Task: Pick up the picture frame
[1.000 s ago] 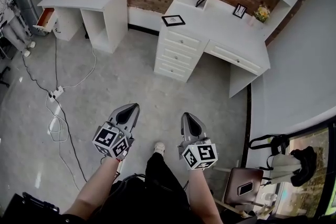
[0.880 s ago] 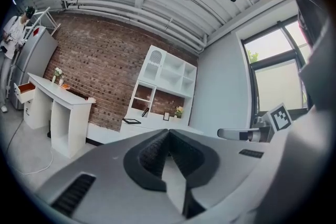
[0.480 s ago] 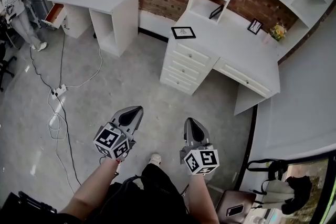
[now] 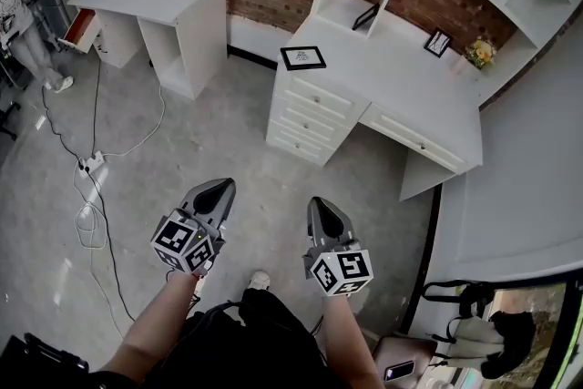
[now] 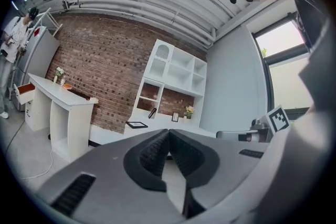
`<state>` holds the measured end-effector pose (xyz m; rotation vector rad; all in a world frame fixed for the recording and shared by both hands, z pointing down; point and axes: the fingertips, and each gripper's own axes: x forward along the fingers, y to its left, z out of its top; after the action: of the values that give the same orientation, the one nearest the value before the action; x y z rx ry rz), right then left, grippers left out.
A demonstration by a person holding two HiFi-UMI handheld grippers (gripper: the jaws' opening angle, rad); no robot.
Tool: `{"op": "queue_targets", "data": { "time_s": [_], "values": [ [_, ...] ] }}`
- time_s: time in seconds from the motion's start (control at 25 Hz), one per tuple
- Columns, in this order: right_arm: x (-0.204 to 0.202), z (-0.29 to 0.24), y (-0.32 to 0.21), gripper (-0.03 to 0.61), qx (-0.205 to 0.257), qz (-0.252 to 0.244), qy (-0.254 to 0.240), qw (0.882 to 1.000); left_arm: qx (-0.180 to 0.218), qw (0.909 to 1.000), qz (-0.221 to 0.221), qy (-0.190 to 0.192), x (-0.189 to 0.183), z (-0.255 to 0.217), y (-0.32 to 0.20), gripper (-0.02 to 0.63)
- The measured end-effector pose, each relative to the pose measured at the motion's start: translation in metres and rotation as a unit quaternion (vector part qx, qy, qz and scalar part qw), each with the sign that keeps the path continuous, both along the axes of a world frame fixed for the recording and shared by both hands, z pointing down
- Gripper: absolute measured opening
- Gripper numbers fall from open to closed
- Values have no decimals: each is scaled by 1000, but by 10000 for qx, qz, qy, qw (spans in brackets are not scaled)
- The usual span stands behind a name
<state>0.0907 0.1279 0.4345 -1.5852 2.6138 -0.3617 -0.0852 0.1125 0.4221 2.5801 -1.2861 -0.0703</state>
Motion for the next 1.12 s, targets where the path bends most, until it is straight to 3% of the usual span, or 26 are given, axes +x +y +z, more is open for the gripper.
{"op": "queue_targets", "data": {
  "time_s": [0.52,1.12],
  "values": [
    [32,13,-48,3,-63,-87,-51,9999,10,9999,-99,43,31,7,-50,2],
    [42,27,-100,3,-257,29,-247,9994,-61,9998,-203,47,30,17,-99,2]
  ]
}}
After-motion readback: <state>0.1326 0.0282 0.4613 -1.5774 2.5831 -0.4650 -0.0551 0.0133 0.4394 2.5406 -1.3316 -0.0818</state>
